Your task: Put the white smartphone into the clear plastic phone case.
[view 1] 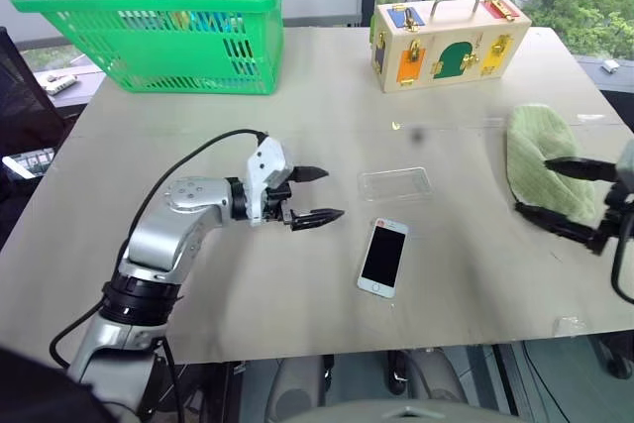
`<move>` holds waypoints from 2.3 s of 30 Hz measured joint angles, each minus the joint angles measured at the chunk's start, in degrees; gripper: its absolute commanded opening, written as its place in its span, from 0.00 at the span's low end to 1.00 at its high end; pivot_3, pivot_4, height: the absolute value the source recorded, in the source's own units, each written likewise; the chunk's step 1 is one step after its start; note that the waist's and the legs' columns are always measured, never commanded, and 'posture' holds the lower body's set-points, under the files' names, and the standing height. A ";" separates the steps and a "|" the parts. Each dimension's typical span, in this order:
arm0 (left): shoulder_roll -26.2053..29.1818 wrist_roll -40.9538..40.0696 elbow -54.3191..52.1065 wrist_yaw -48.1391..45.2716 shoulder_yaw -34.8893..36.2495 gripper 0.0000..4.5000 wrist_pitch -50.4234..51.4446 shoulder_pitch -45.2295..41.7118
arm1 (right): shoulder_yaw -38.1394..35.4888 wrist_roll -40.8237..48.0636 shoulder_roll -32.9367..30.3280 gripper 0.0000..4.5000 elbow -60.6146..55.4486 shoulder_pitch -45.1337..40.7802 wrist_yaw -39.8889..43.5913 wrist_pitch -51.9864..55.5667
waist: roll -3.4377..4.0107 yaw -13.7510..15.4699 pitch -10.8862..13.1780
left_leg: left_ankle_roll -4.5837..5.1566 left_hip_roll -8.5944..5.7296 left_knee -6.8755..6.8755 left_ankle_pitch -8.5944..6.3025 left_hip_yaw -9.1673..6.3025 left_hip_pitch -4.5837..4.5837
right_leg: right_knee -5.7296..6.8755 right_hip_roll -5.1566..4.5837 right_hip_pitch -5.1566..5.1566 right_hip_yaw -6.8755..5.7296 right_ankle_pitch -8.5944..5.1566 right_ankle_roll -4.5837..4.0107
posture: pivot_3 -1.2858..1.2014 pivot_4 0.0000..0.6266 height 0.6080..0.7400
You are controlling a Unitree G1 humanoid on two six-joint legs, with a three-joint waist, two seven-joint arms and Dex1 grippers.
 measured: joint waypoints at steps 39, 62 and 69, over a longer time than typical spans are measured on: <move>-19.00 21.16 20.67 -8.38 -16.89 1.00 -29.26 -8.92 | 25.26 -7.07 9.38 0.99 -12.40 4.50 -22.71 5.86 | -0.05 0.58 -0.06 | 0.09 -0.09 0.13 -0.02 -0.07 -0.08 | 0.04 -0.09 0.06 -0.05 0.01 0.02 | 0.52 0.24 1.00; -15.52 20.51 18.31 -13.21 -16.53 1.00 -33.79 -9.21 | 21.24 5.15 10.14 0.99 -15.05 1.71 -28.44 15.49 | -0.02 0.93 -0.13 | 0.21 -0.08 0.25 -0.09 -0.16 -0.11 | 0.03 -0.11 0.12 -0.04 0.02 0.00 | 0.52 0.24 1.00; -15.00 19.74 21.17 -16.24 -17.20 1.00 -34.37 -11.38 | 20.41 5.24 9.42 0.99 -16.85 4.90 -28.66 15.33 | -0.03 0.41 -0.14 | 0.21 -0.05 0.25 -0.09 -0.16 -0.10 | 0.05 -0.09 0.12 -0.04 0.02 0.01 | 0.52 0.24 1.00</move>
